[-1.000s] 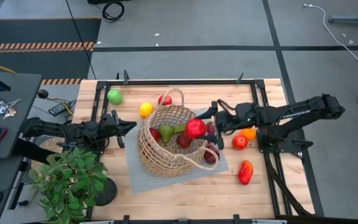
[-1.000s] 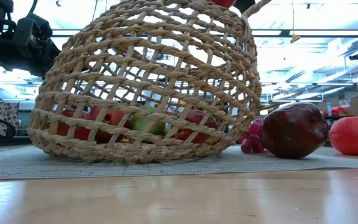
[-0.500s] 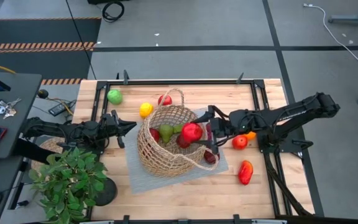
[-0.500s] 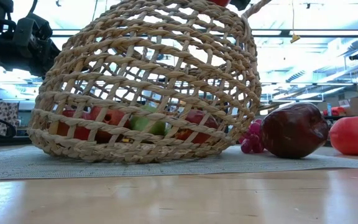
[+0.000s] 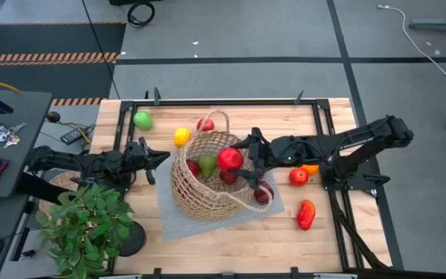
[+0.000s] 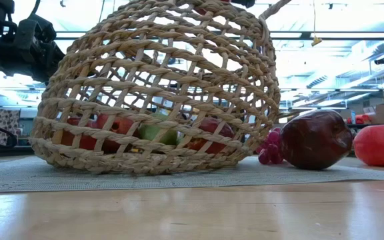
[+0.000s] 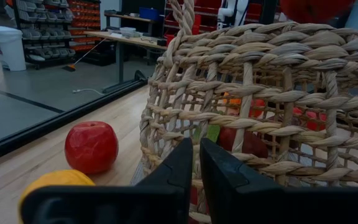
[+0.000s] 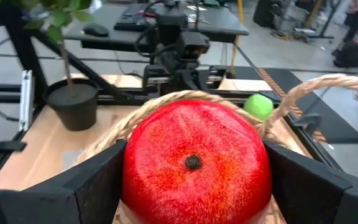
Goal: Build produce basket
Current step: Put the red apple into the basket
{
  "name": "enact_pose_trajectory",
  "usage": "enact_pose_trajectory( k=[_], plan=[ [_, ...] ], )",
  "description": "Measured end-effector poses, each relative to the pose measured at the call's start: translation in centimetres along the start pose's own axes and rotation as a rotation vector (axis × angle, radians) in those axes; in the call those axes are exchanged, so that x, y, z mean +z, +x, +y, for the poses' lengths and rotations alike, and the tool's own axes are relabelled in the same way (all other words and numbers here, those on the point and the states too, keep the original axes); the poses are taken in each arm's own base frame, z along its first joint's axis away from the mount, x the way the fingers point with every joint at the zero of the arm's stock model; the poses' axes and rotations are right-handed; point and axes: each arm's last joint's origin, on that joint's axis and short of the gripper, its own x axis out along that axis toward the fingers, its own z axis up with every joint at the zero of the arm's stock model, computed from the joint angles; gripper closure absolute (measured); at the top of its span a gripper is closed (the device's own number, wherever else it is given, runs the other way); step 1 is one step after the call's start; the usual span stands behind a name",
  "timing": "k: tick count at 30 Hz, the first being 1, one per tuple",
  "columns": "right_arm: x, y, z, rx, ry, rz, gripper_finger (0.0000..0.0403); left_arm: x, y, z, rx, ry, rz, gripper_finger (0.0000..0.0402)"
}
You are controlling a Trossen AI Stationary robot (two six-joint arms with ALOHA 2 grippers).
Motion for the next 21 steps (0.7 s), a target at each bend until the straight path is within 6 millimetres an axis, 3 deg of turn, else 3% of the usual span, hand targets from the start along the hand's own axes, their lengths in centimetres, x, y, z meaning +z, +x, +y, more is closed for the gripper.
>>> enact_pose_trajectory(
  k=[13,21],
  plan=[
    [2.3,2.7,0.8,-0.041,0.026,0.02,0.0052,0.0,0.0,0.0,0.0,0.0,0.0,0.0361],
    [4.9,2.1,0.4,-0.047,0.025,0.007,0.0052,0.0,0.0,0.0,0.0,0.0,0.0,0.0369]
  ],
)
